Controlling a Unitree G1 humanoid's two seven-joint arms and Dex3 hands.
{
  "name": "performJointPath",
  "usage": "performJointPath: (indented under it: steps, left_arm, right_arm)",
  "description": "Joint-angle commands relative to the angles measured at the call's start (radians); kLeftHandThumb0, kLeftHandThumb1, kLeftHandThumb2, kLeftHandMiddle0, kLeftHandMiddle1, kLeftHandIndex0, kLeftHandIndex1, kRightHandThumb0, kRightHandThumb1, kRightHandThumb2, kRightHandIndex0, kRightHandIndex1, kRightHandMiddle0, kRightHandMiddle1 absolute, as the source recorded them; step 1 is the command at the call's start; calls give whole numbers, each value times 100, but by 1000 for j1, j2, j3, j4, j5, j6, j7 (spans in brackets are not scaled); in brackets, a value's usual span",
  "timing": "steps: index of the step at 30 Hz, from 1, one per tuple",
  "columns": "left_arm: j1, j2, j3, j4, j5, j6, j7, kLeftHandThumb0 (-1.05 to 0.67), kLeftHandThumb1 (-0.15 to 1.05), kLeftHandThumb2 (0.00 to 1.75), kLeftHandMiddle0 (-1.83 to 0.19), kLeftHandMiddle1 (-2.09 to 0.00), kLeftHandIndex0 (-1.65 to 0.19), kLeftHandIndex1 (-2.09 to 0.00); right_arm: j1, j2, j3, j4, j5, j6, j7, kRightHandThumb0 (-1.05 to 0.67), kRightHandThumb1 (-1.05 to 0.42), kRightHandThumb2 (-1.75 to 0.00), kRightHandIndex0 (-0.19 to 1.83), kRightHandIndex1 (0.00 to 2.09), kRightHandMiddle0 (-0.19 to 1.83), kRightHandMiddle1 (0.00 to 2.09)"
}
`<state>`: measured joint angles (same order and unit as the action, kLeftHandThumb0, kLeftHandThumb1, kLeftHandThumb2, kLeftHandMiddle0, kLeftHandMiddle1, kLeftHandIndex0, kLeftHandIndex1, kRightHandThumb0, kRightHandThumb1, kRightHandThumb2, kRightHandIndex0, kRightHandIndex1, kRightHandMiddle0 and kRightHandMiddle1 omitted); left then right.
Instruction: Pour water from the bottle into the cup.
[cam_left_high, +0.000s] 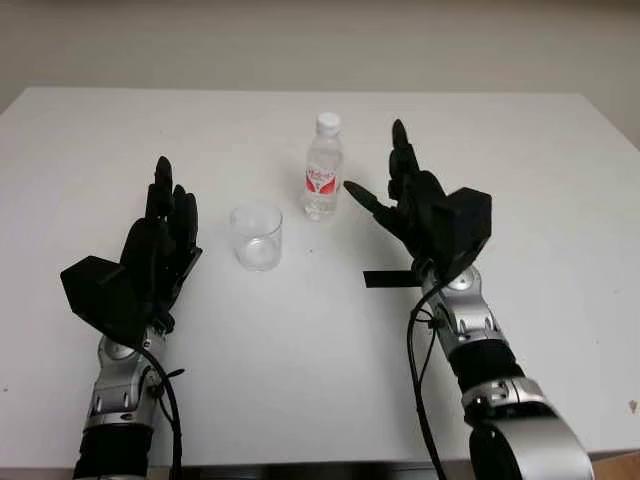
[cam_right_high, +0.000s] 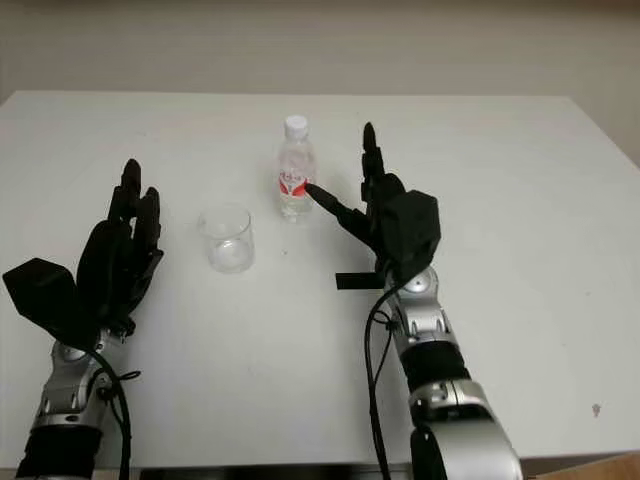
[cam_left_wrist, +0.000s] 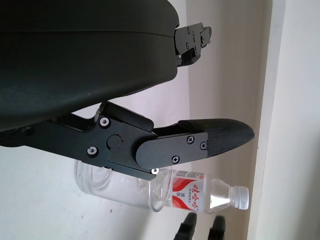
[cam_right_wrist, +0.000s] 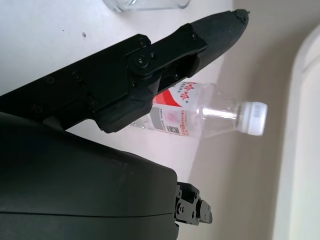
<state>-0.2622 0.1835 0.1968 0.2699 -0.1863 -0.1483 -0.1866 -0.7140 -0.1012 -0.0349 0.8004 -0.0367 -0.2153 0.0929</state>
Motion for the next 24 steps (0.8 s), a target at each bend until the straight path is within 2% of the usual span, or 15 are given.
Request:
performJointPath:
  steps: [1, 8, 18, 24]
  left_arm:
    - [-4, 4, 1, -14, -6, 5, -5, -76, 105, 56, 17, -5, 17, -6]
    - [1, 3, 2, -22, -8, 10, -4, -76, 105, 56, 16, -5, 17, -5]
    - [16, 1, -6, -28, 0, 4, -7, -77, 105, 56, 17, -5, 17, -5]
    - [34, -1, -6, -58, -7, 25, -8, -76, 105, 56, 17, -5, 17, -5]
  right_arm:
    - [-62, -3, 4, 73, -10, -30, -10, -101, -91, -5, -19, 0, -19, 0]
    - [-176, 9, 33, 261, -66, -55, -76, -103, -92, -6, -19, 0, -19, 0]
    - [-248, 54, 14, 401, -48, -51, -101, -100, -91, -5, -19, 0, -19, 0]
    - [-287, 74, -3, 453, -40, -41, -123, -98, -89, -5, -2, 9, -19, 0]
